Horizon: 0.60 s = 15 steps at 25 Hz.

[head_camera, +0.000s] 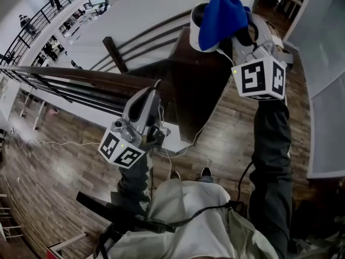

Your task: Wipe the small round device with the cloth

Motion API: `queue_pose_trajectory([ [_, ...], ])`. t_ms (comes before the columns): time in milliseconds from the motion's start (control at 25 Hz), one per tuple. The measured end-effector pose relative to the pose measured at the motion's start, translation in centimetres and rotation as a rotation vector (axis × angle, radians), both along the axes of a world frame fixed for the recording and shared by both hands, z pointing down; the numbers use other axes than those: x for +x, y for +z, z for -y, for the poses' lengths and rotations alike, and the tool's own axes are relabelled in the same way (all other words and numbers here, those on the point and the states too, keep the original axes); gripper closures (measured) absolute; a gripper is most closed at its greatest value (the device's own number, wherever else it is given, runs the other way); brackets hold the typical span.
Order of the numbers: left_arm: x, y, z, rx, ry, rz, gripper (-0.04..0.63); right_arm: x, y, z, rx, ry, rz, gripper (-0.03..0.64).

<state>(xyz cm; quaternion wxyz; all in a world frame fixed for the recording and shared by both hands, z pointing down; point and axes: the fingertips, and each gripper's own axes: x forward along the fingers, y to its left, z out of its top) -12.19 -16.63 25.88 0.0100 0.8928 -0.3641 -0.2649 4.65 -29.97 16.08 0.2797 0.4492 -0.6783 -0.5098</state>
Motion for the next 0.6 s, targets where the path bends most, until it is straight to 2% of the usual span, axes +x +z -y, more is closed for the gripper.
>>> queue_pose_trajectory([
  [240, 0.1, 0.1, 0.1, -0.002, -0.002, -0.004, 0.604, 0.3, 2.8, -1.5, -0.048, 0.011, -0.024, 0.535],
  [400, 0.2, -0.1, 0.0, 0.002, -0.001, -0.016, 0.604, 0.3, 4.9, -1.5, -0.109, -0.028, -0.039, 0.535],
  [520, 0.7, -0.2, -0.3, 0.004, 0.013, -0.019, 0.604, 0.5, 5.5, -1.9, -0.152, -0.078, 0.014, 0.540],
  [600, 1.1, -0.2, -0.5, 0.003, 0.021, -0.017, 0.604, 1.1, 4.9, -2.4, -0.126, -0.099, 0.043, 0.540],
])
